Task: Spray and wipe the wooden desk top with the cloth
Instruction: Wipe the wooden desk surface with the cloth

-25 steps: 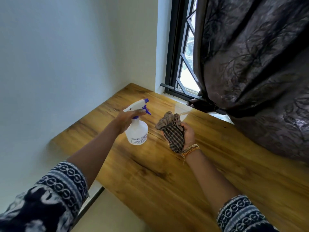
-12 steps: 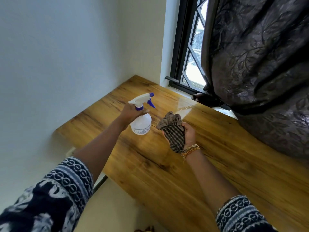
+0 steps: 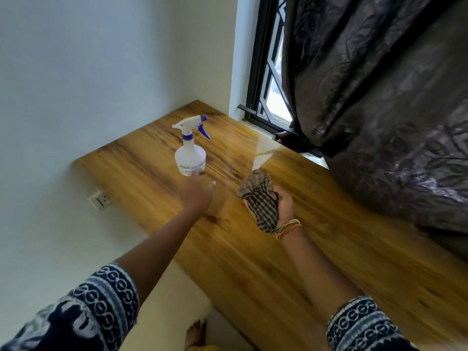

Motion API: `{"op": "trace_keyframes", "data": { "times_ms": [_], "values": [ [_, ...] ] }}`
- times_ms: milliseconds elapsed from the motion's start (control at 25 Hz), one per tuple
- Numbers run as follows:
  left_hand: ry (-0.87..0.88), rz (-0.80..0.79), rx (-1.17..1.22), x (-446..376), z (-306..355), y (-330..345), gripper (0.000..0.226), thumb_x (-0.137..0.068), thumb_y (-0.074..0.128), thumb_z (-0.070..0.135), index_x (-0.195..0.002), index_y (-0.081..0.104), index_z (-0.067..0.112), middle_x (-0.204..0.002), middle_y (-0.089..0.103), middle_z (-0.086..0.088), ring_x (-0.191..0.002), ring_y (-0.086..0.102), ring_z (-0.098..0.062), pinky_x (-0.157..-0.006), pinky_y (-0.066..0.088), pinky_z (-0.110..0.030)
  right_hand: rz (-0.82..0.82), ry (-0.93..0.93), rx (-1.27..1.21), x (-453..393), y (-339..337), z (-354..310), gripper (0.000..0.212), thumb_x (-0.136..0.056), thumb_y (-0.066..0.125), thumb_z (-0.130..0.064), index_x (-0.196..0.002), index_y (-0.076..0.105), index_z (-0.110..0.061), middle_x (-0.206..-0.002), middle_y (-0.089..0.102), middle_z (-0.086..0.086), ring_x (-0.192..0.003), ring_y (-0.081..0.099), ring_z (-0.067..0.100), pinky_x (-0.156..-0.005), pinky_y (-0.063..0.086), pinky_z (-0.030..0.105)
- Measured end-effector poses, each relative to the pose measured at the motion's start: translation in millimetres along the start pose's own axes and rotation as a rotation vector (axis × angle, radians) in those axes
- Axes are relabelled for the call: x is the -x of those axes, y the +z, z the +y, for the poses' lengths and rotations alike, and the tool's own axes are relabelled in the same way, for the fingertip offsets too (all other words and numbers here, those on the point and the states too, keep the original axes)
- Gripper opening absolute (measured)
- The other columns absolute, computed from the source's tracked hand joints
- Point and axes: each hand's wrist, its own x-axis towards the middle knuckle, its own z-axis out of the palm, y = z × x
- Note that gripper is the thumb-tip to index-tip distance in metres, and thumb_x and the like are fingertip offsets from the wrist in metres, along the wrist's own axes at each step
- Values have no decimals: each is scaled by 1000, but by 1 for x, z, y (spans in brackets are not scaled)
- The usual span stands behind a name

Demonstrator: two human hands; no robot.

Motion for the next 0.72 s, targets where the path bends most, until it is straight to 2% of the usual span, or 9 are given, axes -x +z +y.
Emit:
{"op": "trace_keyframes", "data": {
  "times_ms": [160, 280, 360, 440, 480, 560, 600, 640, 720],
  "values": [
    [135, -162, -36, 42, 12, 39, 16, -91, 64, 19, -106, 63, 20, -118, 62, -6, -112, 56, -21, -88, 42, -28, 62, -8, 80, 34, -53, -42, 42, -97, 41, -31, -124, 60, -4, -115, 66, 21, -101, 63, 38, -87, 53, 48],
    [157, -214, -42, 69, 25, 66, 10, -92, 62, 17, -102, 63, 18, -118, 60, -8, -111, 55, -22, -86, 45, -31, 148, -83, 106, 53, -86, -77, 38, -99, 41, -30, -118, 63, -6, -111, 68, 19, -100, 63, 35, -92, 49, 47],
    [174, -235, -43, 83, 32, 80, 13, -94, 59, 15, -106, 64, 12, -119, 57, -11, -109, 55, -24, -89, 48, -37, 220, -181, 206, 61, -100, -94, 31, -98, 46, -27, -114, 66, -8, -117, 67, 18, -103, 63, 33, -92, 49, 45],
    [190, -267, -39, 92, 32, 91, 16, -95, 57, 16, -110, 62, 12, -123, 53, -11, -106, 57, -25, -89, 52, -42, 288, -305, 571, 65, -113, -103, 26, -95, 58, -23, -117, 67, -14, -128, 63, 14, -113, 61, 30, -98, 49, 42],
    [209, -286, -58, 94, 30, 95, 18, -95, 56, 17, -113, 62, 13, -126, 52, -9, -108, 57, -25, -90, 52, -43, 295, -365, 907, 64, -121, -104, 33, -93, 63, -25, -125, 65, -19, -139, 56, 11, -122, 56, 27, -103, 47, 42],
    [248, -332, -139, 93, 23, 103, 27, -96, 56, 21, -120, 59, 11, -139, 45, -9, -123, 51, -26, -98, 49, -45, 279, -429, 1622, 61, -137, -95, 53, -91, 63, -38, -142, 48, -34, -157, 31, 5, -141, 33, 26, -112, 36, 46],
    [270, -355, -190, 91, 21, 107, 31, -96, 55, 23, -125, 57, 10, -147, 40, -10, -133, 42, -27, -104, 44, -45, 290, -430, 1833, 60, -144, -89, 59, -91, 59, -45, -146, 39, -40, -161, 21, 4, -146, 22, 28, -114, 31, 49],
    [293, -371, -237, 88, 21, 109, 36, -97, 54, 24, -130, 54, 10, -152, 35, -10, -141, 33, -27, -110, 39, -44, 314, -411, 1926, 58, -146, -81, 60, -92, 55, -51, -148, 34, -41, -163, 16, 4, -148, 16, 29, -115, 27, 50],
    [338, -394, -306, 84, 19, 111, 43, -98, 52, 25, -138, 47, 10, -157, 28, -9, -148, 19, -26, -116, 29, -45, 383, -413, 1982, 55, -149, -65, 58, -93, 48, -57, -147, 36, -40, -162, 19, 7, -148, 14, 33, -115, 28, 50]
  ]
}}
